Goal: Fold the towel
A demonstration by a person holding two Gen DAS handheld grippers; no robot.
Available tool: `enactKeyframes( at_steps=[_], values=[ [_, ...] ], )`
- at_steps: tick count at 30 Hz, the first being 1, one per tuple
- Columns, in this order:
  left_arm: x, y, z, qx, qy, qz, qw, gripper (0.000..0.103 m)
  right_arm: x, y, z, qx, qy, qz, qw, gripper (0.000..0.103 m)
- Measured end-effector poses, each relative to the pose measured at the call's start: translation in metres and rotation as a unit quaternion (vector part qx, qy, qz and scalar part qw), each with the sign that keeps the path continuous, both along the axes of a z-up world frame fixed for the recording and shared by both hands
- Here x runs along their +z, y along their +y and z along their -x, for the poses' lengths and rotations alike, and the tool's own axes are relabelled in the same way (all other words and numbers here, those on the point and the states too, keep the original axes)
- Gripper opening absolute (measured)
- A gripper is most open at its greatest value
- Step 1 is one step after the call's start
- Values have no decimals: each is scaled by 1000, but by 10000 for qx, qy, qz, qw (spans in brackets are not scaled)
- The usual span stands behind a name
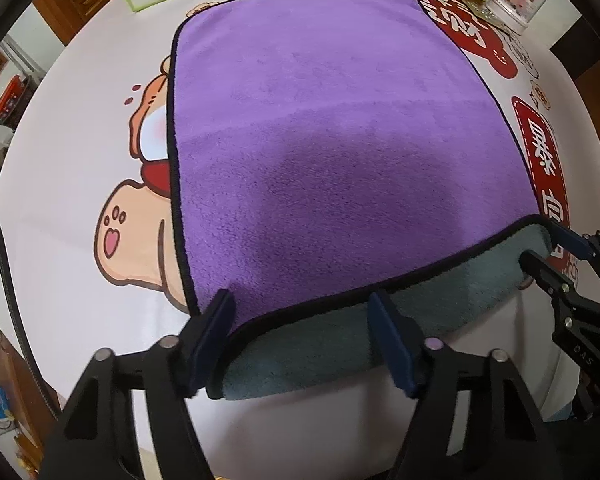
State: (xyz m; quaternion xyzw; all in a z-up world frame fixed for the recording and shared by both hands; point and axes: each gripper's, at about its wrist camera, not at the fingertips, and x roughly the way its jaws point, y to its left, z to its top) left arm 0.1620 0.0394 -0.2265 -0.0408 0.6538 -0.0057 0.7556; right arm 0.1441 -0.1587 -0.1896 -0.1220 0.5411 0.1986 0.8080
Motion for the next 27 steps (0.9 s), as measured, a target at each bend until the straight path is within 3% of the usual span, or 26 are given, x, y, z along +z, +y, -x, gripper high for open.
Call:
enactKeyframes(
  at_steps=[7, 13, 17, 22, 27],
  values=[
    [2, -1, 5, 26, 33, 53, 10000, 48, 1, -2, 1, -7, 12, -5, 10000, 29],
    [1, 5, 10, 60, 46, 99, 9999, 41, 4, -9, 0, -145, -11, -2, 9999, 9],
    [2, 17, 16, 114, 42, 163, 9998, 38, 6, -15, 0, -229, -14, -42, 9997, 7],
    [2, 28, 21, 206, 62, 311, 9993, 12, 9, -16, -1, -228, -47, -52, 9997, 6],
    [4, 43, 32, 248, 89, 513, 9983, 7, 12, -16, 0, -234, -92, -77, 9997, 6]
  ],
)
